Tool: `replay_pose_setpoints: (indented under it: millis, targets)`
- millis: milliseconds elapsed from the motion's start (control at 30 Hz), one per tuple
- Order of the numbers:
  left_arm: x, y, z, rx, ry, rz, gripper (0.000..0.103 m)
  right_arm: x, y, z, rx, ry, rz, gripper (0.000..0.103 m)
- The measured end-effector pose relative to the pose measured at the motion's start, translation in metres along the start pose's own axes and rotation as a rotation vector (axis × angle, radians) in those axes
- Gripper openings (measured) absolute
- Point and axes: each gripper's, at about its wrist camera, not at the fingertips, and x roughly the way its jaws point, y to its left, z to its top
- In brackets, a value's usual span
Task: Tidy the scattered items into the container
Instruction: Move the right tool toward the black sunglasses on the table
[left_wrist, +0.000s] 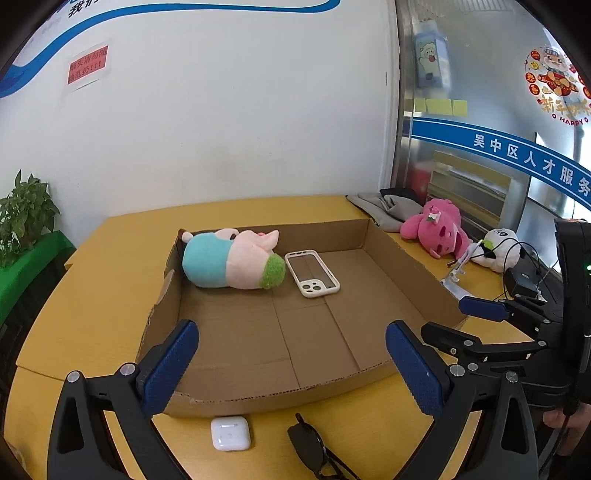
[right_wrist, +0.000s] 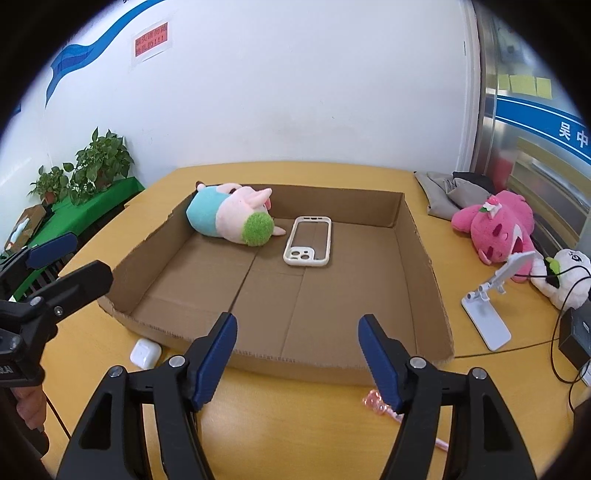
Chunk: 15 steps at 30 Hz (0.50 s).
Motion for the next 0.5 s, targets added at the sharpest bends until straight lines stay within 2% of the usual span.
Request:
replay_pose_setpoints:
  millis: [500]
  targets:
    - [0.004, -0.005, -0.032, -0.067, 0.058, 0.011, 0.103, -0.006, -0.013, -0.027, 0.019, 0.005, 0.002, 0.069]
